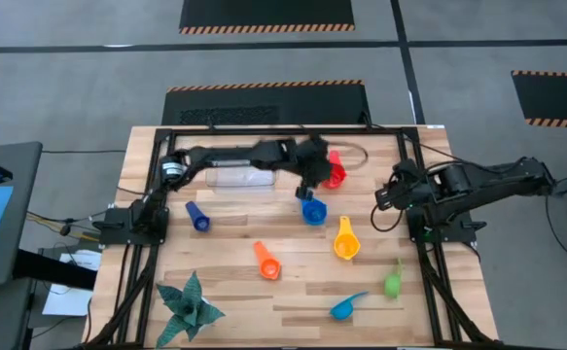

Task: Nest measuring cups in basket
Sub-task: Put the red measuring cup into the transparent bin

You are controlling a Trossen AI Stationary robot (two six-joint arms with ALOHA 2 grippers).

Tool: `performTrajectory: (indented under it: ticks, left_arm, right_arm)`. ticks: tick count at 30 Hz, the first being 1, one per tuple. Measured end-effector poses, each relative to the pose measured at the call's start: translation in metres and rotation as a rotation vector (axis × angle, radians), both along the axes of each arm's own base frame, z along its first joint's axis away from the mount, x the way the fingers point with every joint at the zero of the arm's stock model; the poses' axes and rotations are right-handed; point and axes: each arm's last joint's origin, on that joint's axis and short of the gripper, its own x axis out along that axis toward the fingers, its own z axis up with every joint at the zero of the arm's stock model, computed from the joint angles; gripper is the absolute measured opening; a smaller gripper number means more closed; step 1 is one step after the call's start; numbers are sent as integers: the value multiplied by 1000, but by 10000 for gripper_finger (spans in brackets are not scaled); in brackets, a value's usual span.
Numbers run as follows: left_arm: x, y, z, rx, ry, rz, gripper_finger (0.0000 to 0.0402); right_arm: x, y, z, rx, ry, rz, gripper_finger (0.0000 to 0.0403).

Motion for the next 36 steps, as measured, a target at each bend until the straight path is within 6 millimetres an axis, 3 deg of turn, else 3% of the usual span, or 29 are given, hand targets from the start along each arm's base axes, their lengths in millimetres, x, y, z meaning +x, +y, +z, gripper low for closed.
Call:
performTrajectory:
  ticks: [7, 16, 23, 31, 36]
  left_arm:
    - [11, -16, -30, 121, 87, -14, 153]
    - [20, -14, -60, 180, 133, 24, 153]
    - [26, -6, -63, 297, 95, 38, 153]
    - [23, 3, -63, 260, 101, -23, 153]
    - [24, -1, -74, 245, 132, -51, 153]
  right_arm:
    - [3, 1, -2, -2, 14, 1, 30]
    - [4, 1, -2, 4, 12, 6, 30]
    - [5, 1, -1, 4, -2, 15, 30]
    - [5, 9, -1, 11, 1, 76, 30]
    - [5, 11, -1, 9, 1, 96, 30]
